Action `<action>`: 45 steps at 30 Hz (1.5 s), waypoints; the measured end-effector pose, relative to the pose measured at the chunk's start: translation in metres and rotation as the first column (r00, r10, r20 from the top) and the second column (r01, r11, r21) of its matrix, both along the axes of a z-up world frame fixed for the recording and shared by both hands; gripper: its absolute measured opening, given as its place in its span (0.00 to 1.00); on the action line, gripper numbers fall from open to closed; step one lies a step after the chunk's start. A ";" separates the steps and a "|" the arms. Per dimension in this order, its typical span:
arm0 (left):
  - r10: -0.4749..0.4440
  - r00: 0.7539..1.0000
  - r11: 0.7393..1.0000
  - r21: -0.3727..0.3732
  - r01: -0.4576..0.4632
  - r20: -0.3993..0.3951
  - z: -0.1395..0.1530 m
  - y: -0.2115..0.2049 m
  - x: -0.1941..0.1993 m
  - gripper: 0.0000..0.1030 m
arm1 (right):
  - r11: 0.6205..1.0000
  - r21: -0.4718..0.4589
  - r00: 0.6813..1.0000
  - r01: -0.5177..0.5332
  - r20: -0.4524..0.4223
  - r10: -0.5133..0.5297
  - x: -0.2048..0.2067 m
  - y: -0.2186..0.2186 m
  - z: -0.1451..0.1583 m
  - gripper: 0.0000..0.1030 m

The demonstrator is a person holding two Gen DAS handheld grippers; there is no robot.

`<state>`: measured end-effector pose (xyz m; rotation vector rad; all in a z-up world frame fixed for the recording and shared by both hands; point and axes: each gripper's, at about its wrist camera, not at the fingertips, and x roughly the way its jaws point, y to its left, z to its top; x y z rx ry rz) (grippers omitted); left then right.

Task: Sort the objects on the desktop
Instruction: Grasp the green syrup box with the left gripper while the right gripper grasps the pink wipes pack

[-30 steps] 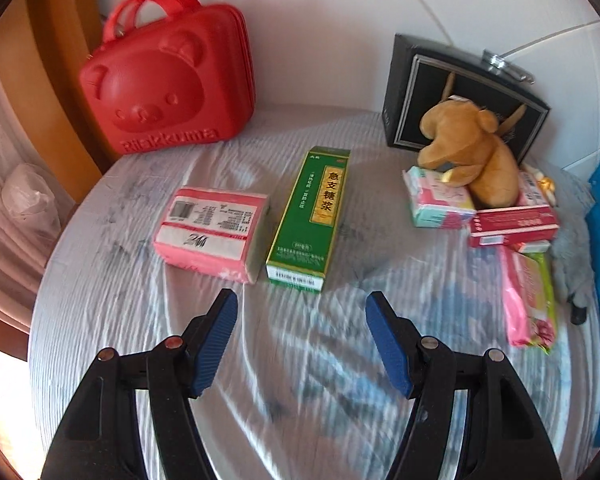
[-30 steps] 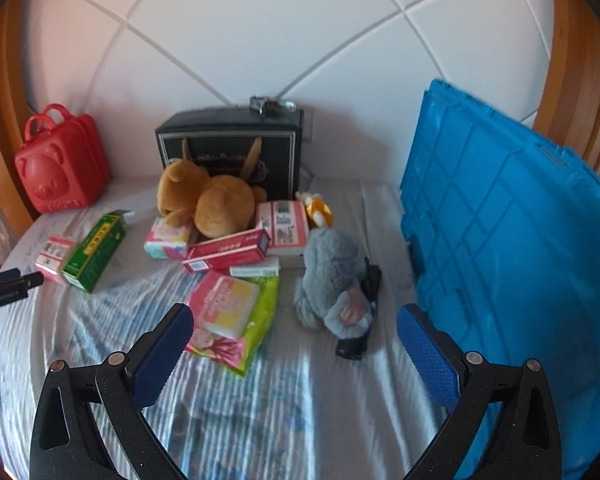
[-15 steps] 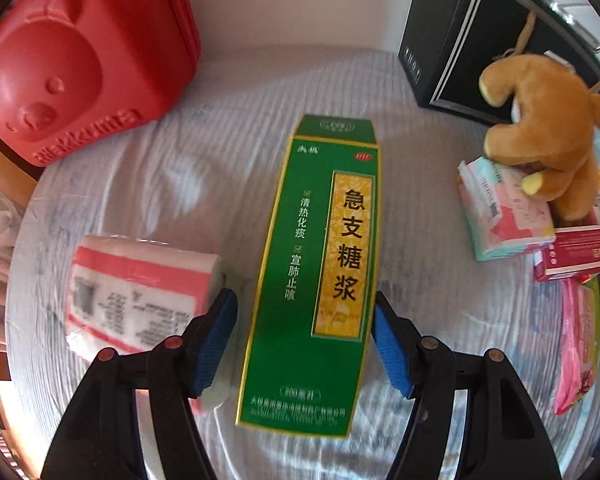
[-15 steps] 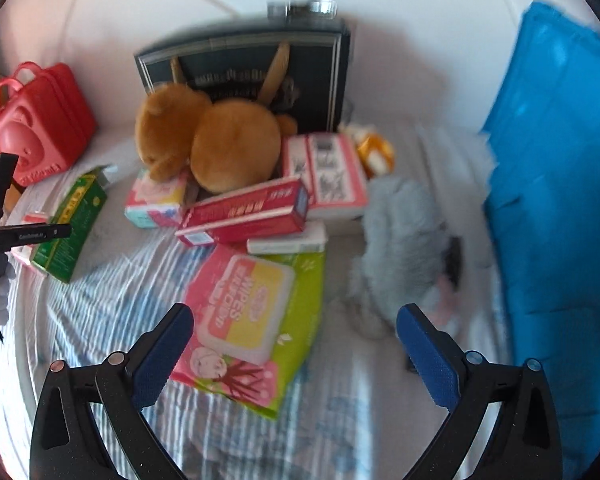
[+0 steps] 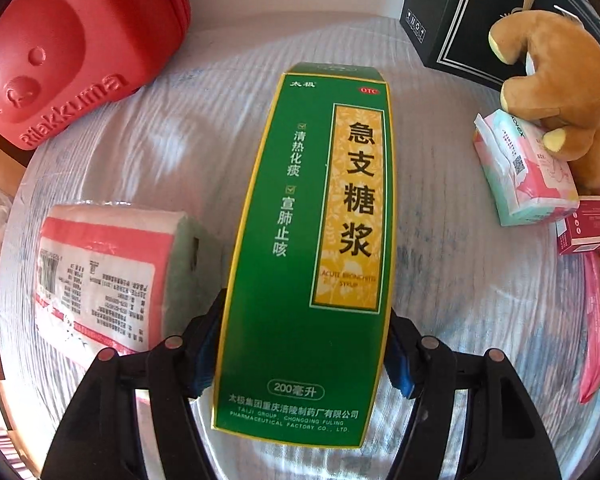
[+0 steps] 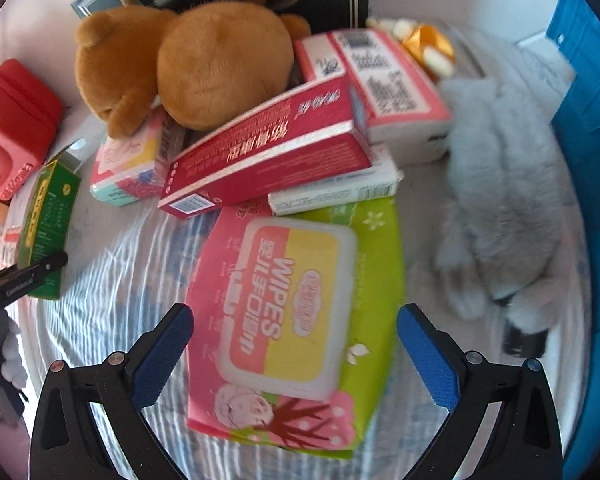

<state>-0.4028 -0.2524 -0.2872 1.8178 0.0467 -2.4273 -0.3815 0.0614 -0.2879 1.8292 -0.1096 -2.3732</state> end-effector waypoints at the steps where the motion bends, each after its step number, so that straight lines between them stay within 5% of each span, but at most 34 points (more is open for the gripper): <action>1: -0.001 1.000 1.000 0.001 0.001 -0.005 0.001 0.001 0.000 0.64 | 1.000 0.005 1.000 0.003 0.015 -0.003 -0.003 -0.002 -0.004 1.00; 8: 0.007 1.000 1.000 -0.004 -0.007 -0.024 0.004 0.004 -0.002 0.69 | 0.998 0.058 0.998 0.018 0.066 -0.022 -0.018 -0.010 -0.024 1.00; 14: 0.038 0.998 0.999 0.002 -0.038 -0.043 0.003 0.001 0.000 0.87 | 0.991 0.134 0.999 -0.015 0.040 0.010 -0.018 -0.017 -0.029 1.00; 21: 0.021 0.998 1.000 -0.003 -0.021 -0.055 0.006 0.005 0.003 0.89 | 0.988 0.147 0.999 -0.048 -0.003 0.049 -0.003 0.000 -0.026 1.00; 26: -0.027 0.998 0.999 -0.023 0.026 -0.056 0.014 0.022 0.005 0.74 | 0.991 0.116 0.996 0.072 0.036 -0.076 -0.002 0.025 -0.024 1.00; 32: -0.005 0.999 0.999 0.033 0.006 -0.034 0.016 0.023 0.001 0.74 | 0.990 0.137 0.997 0.023 0.065 -0.032 -0.011 0.026 -0.025 1.00; 36: -0.019 0.997 0.999 0.039 0.021 -0.069 0.022 0.032 0.015 0.52 | 0.990 0.143 0.999 -0.011 0.048 0.004 -0.005 0.028 -0.023 1.00; 41: -0.018 0.996 1.000 -0.005 0.018 -0.087 0.025 0.035 0.053 0.52 | 0.989 0.145 0.999 -0.039 0.008 0.039 0.015 0.029 -0.019 1.00; 45: -0.033 0.993 0.999 -0.009 0.032 -0.113 0.021 0.037 0.085 0.52 | 0.987 0.146 0.996 -0.064 -0.051 0.072 0.039 0.030 -0.008 0.80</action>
